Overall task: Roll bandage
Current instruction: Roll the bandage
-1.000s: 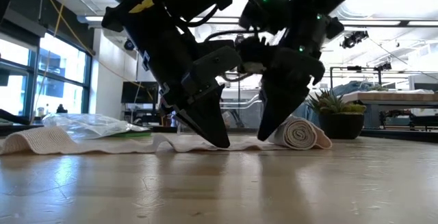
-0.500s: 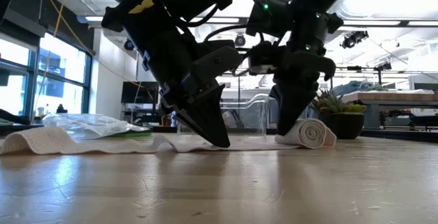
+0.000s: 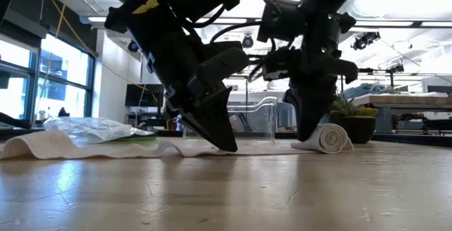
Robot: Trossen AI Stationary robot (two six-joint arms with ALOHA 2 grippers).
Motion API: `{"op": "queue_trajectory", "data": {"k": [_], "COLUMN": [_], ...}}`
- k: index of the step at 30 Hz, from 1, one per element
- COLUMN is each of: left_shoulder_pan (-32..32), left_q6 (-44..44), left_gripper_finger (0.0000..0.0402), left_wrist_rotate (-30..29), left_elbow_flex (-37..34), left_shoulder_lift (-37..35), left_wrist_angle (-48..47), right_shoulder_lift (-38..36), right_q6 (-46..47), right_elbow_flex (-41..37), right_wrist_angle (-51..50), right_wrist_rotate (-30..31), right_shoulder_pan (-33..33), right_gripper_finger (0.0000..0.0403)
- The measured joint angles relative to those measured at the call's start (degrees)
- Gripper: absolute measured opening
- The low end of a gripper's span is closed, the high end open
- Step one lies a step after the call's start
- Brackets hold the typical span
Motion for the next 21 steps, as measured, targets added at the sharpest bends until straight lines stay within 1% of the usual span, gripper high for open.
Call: {"op": "queue_trajectory", "data": {"k": [4,7,15,21], "left_shoulder_pan": [0.0,0.0,0.2,1.3], "left_q6": [0.0,0.0,0.0,0.0], "left_gripper_finger": [0.0,0.0,0.0,0.0], "left_wrist_rotate": [0.0,-0.2,-1.2,0.1], "left_elbow_flex": [0.0,0.0,0.0,0.0], "left_shoulder_lift": [0.0,0.0,0.0,0.0], "left_wrist_angle": [0.0,0.3,0.4,0.5], "right_shoulder_lift": [-2.5,-4.4,-6.8,-7.6], "right_q6": [1.6,1.1,1.6,4.8], "right_elbow_flex": [0.1,0.2,0.2,0.2], "right_wrist_angle": [3.7,4.4,1.0,-3.4], "right_wrist_rotate": [-0.7,-0.4,1.6,1.7], "right_shoulder_pan": [0.0,0.0,-0.9,-3.7], "right_gripper_finger": [0.0,0.0,0.0,0.0]}}
